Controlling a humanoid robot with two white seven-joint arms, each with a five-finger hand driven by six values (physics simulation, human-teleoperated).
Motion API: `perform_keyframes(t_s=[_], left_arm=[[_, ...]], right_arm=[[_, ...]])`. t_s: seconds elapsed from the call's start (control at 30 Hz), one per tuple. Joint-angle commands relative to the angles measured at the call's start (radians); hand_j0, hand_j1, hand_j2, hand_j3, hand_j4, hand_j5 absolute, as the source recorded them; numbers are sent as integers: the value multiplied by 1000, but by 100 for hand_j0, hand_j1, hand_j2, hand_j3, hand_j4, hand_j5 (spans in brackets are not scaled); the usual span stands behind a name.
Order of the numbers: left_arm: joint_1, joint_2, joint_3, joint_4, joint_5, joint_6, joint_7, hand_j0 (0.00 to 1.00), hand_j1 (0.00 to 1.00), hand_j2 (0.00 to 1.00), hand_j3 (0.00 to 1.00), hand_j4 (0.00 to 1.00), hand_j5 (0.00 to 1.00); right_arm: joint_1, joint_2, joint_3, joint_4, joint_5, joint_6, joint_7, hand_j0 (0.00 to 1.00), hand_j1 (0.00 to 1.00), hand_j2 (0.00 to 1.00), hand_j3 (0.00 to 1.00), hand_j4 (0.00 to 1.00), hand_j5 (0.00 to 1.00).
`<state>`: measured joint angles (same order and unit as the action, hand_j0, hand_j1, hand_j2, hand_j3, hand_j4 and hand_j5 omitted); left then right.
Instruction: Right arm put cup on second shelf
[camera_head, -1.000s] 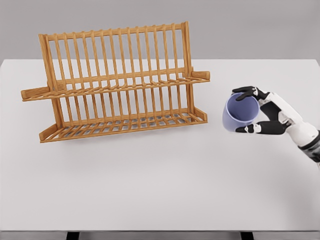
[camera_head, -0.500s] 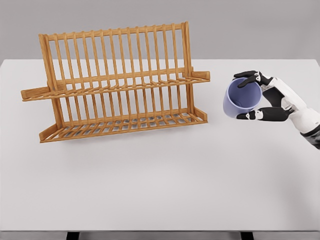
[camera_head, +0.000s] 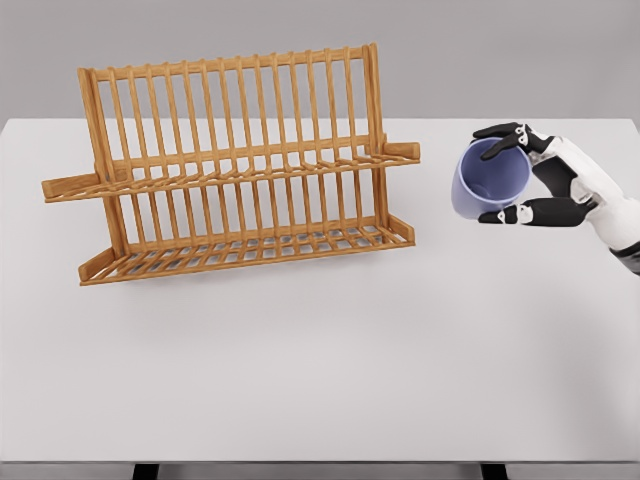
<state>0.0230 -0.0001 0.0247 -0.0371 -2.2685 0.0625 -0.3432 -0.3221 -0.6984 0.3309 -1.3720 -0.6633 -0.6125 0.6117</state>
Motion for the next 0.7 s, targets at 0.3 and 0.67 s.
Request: perform_keyframes(t_s=[0.3,0.67], left_arm=[[0,0,0,0,0,0,0,100,100,100,100,100,100],[0,0,0,0,0,0,0,100,100,100,100,100,100]], right_arm=[[-61,0,8,1,54,2,-1,55,55,55,55,55,55],[-164,11,59,1,64,2,-1,55,55,55,55,55,55]])
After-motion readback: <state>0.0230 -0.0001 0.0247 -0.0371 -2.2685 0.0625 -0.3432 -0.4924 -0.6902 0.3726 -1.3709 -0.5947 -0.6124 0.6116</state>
